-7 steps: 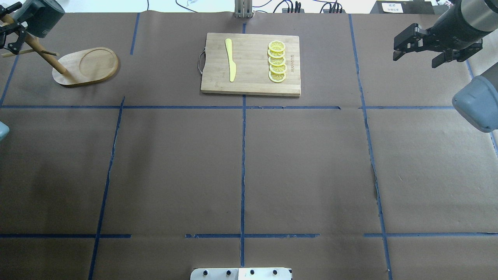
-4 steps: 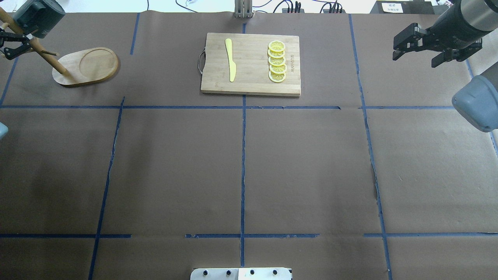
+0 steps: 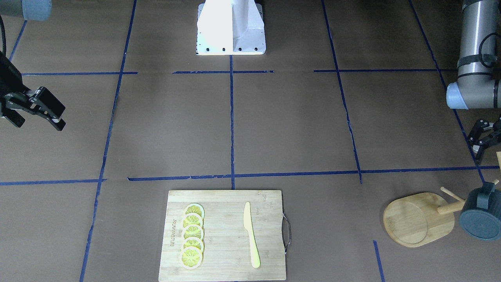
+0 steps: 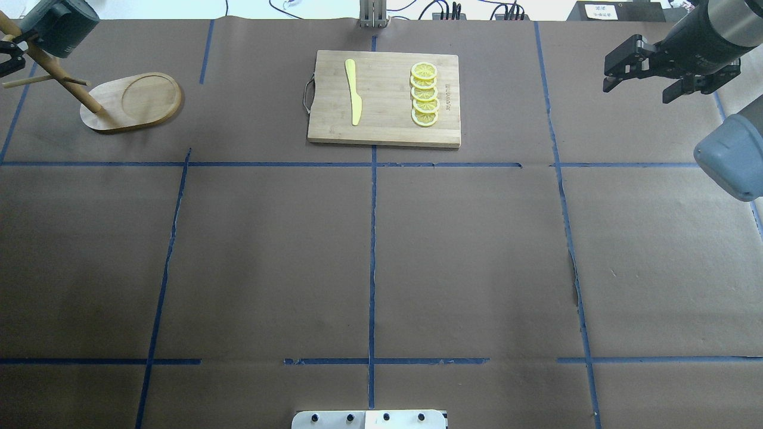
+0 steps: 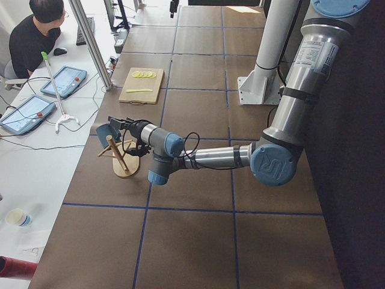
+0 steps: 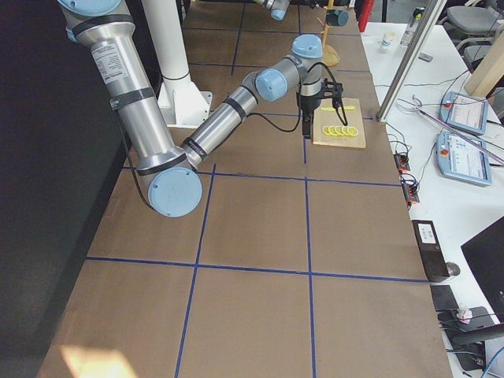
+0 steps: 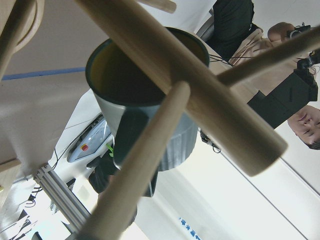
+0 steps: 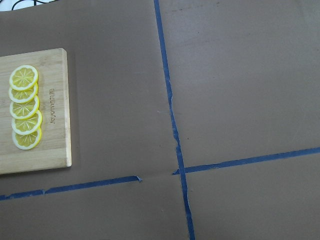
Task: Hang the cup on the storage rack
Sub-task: 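Open the left gripper and withdraw it while the right arm retracts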
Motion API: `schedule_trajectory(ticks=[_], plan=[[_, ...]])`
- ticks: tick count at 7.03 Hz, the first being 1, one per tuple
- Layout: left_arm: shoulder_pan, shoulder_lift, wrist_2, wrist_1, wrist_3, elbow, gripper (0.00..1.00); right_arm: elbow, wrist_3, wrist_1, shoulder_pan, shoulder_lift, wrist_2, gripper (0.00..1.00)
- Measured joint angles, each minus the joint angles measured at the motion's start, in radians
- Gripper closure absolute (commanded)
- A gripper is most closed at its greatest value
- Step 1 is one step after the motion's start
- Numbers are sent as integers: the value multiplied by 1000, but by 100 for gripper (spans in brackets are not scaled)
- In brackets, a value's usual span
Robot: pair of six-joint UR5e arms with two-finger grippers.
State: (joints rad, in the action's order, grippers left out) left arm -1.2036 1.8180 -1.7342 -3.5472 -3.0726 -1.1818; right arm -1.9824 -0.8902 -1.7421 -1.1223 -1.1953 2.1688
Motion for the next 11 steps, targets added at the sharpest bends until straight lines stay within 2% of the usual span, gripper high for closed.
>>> schedule_trajectory(ticks=[2,3,5,6,9,11], plan=[[-53,-77,-62,149,51,-195,0,0,1,0,-5,-10,-1,0],[-101,-109,-112,189,191,-251,0,0,2,0,-10,-19,-1,0],[-182,-163,-222,279,702,-295,0,1,9,2,-26,-50,4,0],[-210,-170,-247,357,973,-305,0,2,17,4,-32,-68,5,0],[-292,-176,-258,724,1735,-387,0,6,38,1,-55,-108,-4,0],[-328,-207,-262,945,2177,-420,0,11,41,3,-64,-124,-55,0]])
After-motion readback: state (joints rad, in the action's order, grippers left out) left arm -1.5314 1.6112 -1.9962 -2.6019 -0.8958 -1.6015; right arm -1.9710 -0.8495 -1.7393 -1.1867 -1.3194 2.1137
